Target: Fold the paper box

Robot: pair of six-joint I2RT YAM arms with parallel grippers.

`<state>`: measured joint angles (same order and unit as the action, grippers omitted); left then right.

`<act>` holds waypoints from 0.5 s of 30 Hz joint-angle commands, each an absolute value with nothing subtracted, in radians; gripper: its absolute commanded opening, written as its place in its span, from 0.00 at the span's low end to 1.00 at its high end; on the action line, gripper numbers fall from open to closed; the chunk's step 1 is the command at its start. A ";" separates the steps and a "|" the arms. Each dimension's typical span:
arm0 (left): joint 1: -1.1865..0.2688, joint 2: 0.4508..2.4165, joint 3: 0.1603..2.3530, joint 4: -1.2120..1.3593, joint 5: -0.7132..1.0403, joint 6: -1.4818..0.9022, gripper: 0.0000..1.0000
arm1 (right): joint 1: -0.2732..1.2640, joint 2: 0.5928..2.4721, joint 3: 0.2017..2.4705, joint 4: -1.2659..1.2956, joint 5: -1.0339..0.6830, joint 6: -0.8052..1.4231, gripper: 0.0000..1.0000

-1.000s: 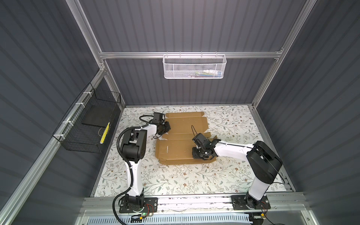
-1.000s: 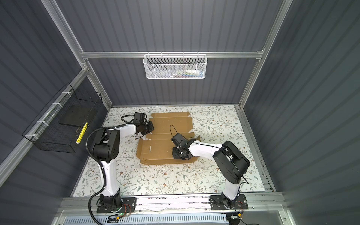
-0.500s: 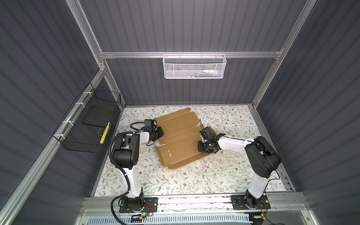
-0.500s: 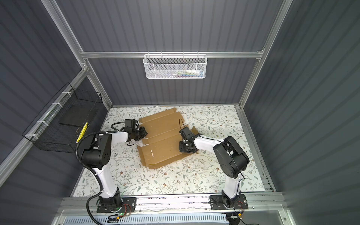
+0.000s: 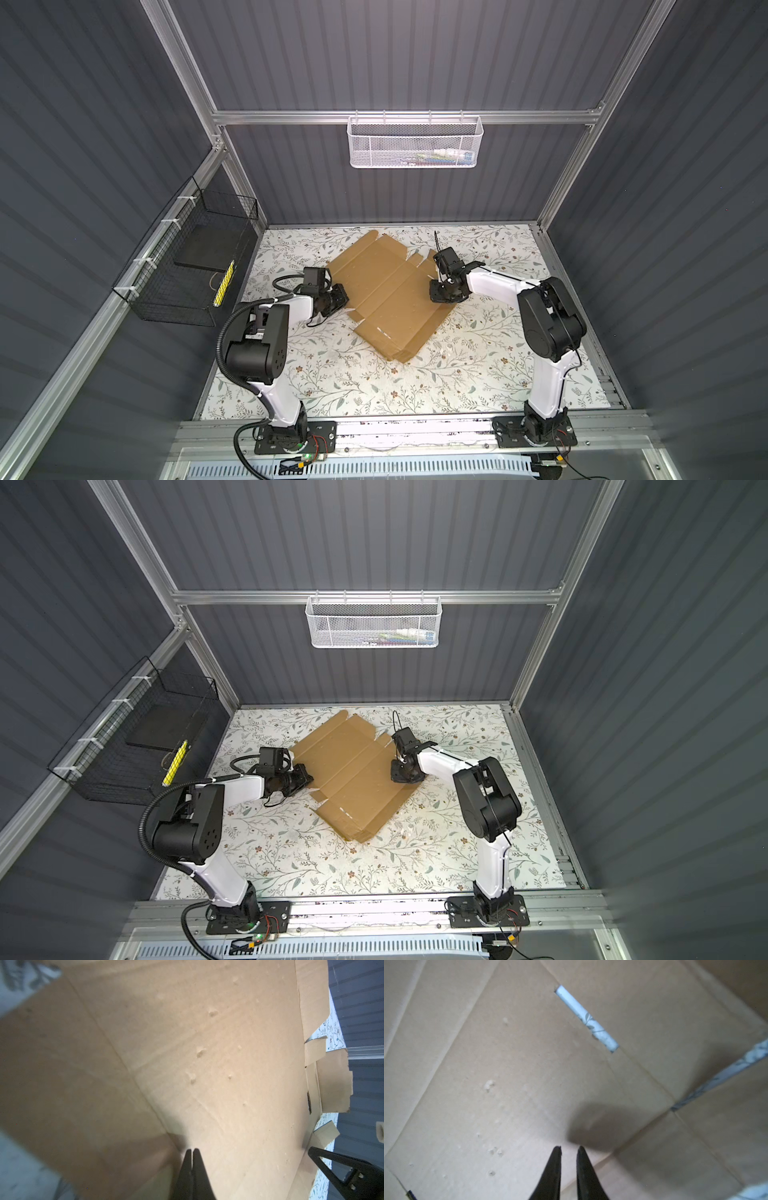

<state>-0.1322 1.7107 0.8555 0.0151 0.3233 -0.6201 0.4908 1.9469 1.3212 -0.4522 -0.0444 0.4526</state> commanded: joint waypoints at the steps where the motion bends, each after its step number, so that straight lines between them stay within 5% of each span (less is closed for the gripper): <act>1: -0.138 1.642 0.931 -0.116 0.263 -0.559 0.00 | 0.508 1.869 1.289 -0.474 -0.030 0.444 0.19; 15: -0.137 1.818 1.097 -0.128 0.189 -0.509 0.00 | 0.735 1.739 1.119 -0.394 -0.033 0.621 0.18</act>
